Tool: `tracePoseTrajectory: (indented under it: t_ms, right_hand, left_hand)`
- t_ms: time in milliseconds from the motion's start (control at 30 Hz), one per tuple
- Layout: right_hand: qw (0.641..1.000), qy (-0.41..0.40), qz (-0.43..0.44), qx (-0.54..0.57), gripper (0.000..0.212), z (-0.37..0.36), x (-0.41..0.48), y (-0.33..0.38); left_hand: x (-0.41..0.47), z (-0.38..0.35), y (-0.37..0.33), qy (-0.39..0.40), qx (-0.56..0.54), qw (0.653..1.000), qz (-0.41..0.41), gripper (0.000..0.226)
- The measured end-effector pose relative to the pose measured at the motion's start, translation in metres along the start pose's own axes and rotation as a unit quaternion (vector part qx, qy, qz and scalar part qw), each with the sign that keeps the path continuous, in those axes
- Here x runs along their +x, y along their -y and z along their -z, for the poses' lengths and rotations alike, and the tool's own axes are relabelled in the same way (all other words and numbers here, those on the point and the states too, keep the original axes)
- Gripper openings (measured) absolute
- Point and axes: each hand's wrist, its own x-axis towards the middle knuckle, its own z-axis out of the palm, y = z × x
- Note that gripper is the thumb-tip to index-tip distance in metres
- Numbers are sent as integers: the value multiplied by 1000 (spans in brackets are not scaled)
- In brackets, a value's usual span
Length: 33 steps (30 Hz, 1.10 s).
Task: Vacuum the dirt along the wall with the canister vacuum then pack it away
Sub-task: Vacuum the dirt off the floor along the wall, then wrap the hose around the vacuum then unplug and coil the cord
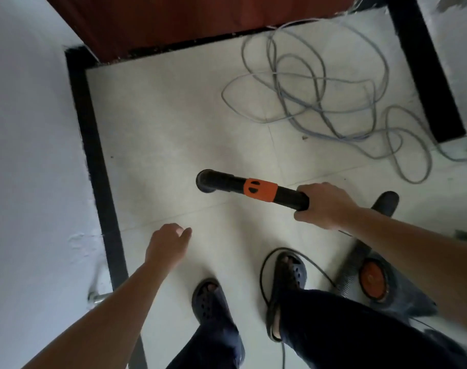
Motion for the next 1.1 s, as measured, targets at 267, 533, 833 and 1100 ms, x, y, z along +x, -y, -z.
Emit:
tracePoseTrajectory:
  t_ms: [267,533,833,1100]
  right_hand:
    - [993,-36,5,116,16,61,-139,69]
    - [974,-40,-36,220,23,93,-251,56]
    - [893,-23,-134,429,50,32,-378,-6]
    - [814,-162,-229,508,36,-4,-462,-45]
  left_hand:
    - [-115,92,-128,69,-487,859,142,70]
    - [-214,142,-242,88,-546,821,141,42]
    - [-275,156,-338,68,-391,917,35,50]
    - [-377,79,-419,169,-381,909,-31,44]
